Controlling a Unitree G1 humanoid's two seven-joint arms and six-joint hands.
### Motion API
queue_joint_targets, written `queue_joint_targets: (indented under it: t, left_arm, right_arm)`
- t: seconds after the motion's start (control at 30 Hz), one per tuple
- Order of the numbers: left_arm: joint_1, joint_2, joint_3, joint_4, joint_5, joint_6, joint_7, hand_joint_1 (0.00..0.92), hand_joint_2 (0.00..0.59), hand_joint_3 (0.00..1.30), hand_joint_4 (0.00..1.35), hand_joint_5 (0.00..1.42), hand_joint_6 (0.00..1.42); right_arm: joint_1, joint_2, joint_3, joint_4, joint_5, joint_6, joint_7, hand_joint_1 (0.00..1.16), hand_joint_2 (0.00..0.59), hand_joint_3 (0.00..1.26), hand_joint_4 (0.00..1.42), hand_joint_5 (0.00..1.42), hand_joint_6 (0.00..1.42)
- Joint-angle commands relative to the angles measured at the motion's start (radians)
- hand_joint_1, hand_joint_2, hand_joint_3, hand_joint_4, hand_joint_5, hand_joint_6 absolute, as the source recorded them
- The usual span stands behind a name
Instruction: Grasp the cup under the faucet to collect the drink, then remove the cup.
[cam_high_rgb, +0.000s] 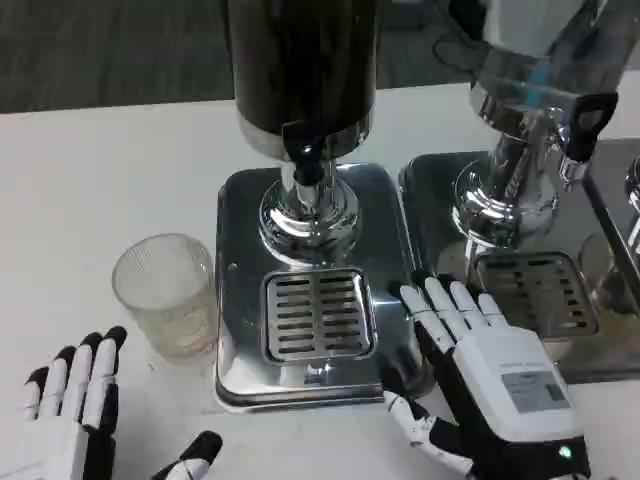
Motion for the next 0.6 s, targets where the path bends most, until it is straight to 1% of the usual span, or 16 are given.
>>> queue_joint_targets:
  t: [0.03,0.37,0.47,0.53,0.6]
  left_arm:
    - [0.008,-0.001,0.002,-0.005,0.002,0.000,0.003,0.000,0.155,0.00,0.00,0.00,0.00]
    - [0.004,-0.004,0.001,0.003,0.000,0.000,0.006,0.000,0.155,0.00,0.00,0.00,0.00]
    - [0.009,0.010,0.025,0.024,-0.021,-0.022,0.023,0.000,0.155,0.00,0.00,0.00,0.00]
    - [0.014,0.016,0.045,0.031,-0.036,-0.042,0.037,0.000,0.155,0.00,0.00,0.00,0.00]
    - [0.013,0.015,0.056,0.029,-0.041,-0.053,0.045,0.000,0.155,0.00,0.00,0.00,0.00]
  right_arm:
    - [-0.002,-0.008,-0.001,-0.001,0.000,-0.008,0.005,0.27,0.466,0.07,0.00,0.00,0.00]
    - [-0.009,-0.002,-0.005,0.012,0.011,-0.010,0.005,0.28,0.461,0.08,0.00,0.00,0.00]
    - [-0.008,0.015,0.019,0.014,-0.013,0.004,0.003,0.28,0.460,0.08,0.00,0.00,0.00]
    - [-0.008,0.025,0.023,0.015,-0.017,0.012,0.002,0.28,0.460,0.08,0.00,0.00,0.00]
    - [-0.011,0.025,0.021,0.017,-0.016,0.014,0.005,0.28,0.459,0.08,0.00,0.00,0.00]
